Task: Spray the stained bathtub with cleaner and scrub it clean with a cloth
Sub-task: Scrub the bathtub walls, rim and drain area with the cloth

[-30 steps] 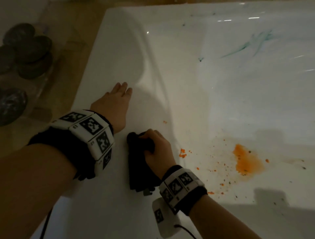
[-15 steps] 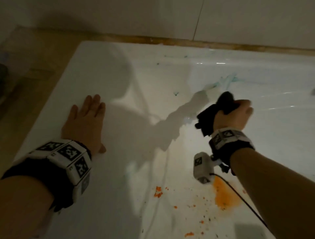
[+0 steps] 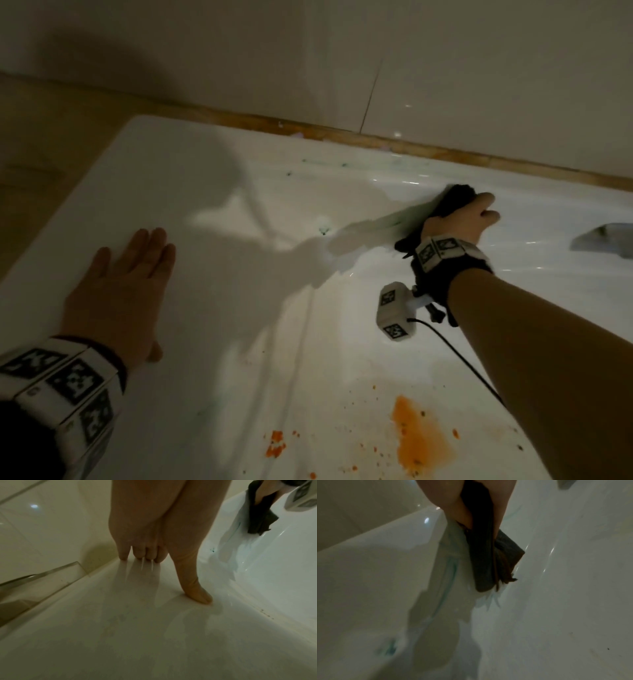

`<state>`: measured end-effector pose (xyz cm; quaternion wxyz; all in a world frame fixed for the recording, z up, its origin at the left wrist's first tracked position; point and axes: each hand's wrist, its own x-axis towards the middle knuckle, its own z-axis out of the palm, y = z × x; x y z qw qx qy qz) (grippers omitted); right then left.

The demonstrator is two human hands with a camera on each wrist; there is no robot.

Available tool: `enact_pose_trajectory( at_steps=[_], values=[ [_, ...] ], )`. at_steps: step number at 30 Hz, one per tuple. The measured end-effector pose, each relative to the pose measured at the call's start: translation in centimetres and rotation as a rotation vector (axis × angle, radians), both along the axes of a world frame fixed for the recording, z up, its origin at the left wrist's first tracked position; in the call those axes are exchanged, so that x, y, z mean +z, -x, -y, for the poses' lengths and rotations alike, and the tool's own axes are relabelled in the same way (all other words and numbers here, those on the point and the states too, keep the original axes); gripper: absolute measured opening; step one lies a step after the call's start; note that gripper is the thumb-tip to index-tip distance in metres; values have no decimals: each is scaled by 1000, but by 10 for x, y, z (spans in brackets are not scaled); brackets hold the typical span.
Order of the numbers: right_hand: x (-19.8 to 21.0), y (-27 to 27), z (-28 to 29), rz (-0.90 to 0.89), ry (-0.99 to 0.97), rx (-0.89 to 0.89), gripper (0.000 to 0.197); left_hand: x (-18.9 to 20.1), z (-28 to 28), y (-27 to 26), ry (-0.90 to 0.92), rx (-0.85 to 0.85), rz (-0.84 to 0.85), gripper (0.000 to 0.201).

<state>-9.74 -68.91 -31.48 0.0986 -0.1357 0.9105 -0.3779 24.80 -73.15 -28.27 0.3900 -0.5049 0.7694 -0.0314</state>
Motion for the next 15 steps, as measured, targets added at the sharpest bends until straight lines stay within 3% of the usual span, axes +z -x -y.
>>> enact_pose_trajectory(
  at_steps=[4,6,8,12,15],
  values=[
    [-15,-51,9,55,-10,362,48,5,-5,10,19,1,48,113],
    [-11,-71,8,-57,15,589,35,6,-6,19,32,9,35,94],
    [5,-70,6,-210,77,682,28,9,-2,28,65,35,-27,82],
    [55,4,-2,-533,33,435,30,23,29,55,145,41,-290,78],
    [83,96,-20,-544,-248,213,23,34,61,83,155,23,-454,80]
  ],
)
